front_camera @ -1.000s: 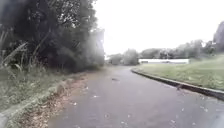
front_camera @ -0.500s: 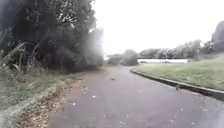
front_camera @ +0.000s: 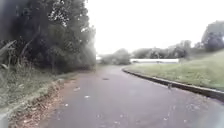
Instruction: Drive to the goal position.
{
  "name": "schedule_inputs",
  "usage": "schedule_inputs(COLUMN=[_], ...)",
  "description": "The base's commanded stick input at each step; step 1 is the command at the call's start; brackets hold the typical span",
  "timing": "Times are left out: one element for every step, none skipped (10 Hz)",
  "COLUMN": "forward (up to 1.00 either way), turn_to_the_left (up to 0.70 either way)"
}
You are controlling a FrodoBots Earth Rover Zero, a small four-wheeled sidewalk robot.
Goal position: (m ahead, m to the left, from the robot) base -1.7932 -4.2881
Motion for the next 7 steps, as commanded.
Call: schedule_inputs(forward=[0.00, 0.00, 0.00, 0.00, 0.00, 0.00, 0.00], turn_to_the_left=[-0.45, -0.45, -0.45, -0.45, -0.45, -0.45, -0.45])
